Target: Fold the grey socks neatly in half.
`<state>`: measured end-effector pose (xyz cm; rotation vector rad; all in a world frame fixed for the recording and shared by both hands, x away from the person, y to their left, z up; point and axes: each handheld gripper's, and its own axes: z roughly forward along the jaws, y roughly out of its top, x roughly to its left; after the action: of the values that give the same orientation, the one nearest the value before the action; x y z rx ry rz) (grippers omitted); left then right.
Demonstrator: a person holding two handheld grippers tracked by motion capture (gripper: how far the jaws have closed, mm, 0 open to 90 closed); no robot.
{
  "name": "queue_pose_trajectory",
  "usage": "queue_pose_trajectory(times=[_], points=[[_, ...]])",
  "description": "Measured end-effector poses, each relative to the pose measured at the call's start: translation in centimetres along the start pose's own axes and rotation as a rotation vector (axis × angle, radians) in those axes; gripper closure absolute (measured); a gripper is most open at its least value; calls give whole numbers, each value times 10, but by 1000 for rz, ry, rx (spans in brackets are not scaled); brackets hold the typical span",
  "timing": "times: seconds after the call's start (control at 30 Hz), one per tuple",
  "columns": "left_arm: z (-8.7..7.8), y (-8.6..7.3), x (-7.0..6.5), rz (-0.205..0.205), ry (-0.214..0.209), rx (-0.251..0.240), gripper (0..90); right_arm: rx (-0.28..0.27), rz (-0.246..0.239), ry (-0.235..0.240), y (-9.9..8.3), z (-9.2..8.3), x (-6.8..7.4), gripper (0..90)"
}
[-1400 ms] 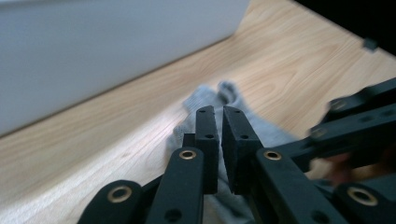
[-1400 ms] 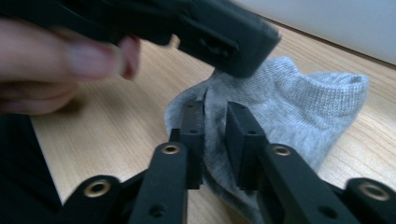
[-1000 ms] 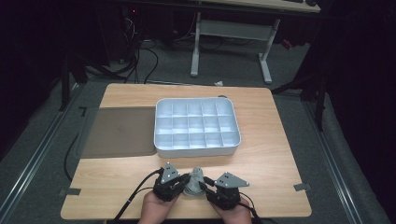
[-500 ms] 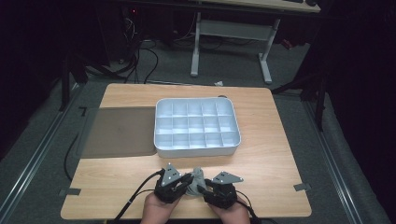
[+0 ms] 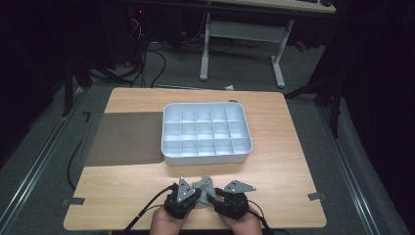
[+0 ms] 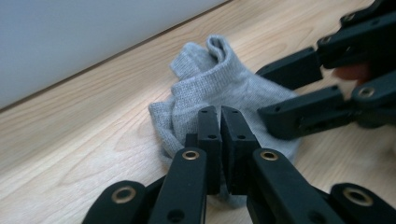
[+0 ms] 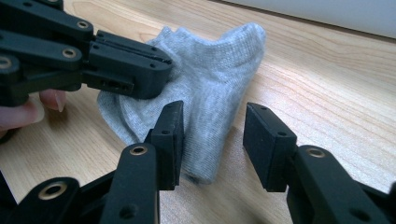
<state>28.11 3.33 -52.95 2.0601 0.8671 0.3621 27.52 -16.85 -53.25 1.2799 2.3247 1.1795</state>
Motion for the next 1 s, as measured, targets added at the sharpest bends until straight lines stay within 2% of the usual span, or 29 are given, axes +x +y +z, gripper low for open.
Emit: queue_pose_trajectory(times=[0.2,0.27,0.37,0.63,0.7,0.77,0.87,1.0], points=[[1,-1,-1,20,8,7,877,-1,8,10,-1,-1,-1,596],[1,-1,0,17,3,5,883,2,10,14,-2,-1,-1,601],[0,-2,3,-8,-20,6,889,13,15,40,-2,-2,0,630],[1,-2,4,-5,-23,4,894,16,32,62,0,0,0,689],[1,-2,4,-6,-26,3,894,15,25,64,0,-1,1,752],[1,-2,4,-3,-23,3,895,5,-6,35,1,-2,5,811],[1,-2,4,-1,-21,4,895,-10,-37,8,2,-4,10,819],[1,-2,3,0,-21,4,895,-38,-46,21,4,-10,14,820]])
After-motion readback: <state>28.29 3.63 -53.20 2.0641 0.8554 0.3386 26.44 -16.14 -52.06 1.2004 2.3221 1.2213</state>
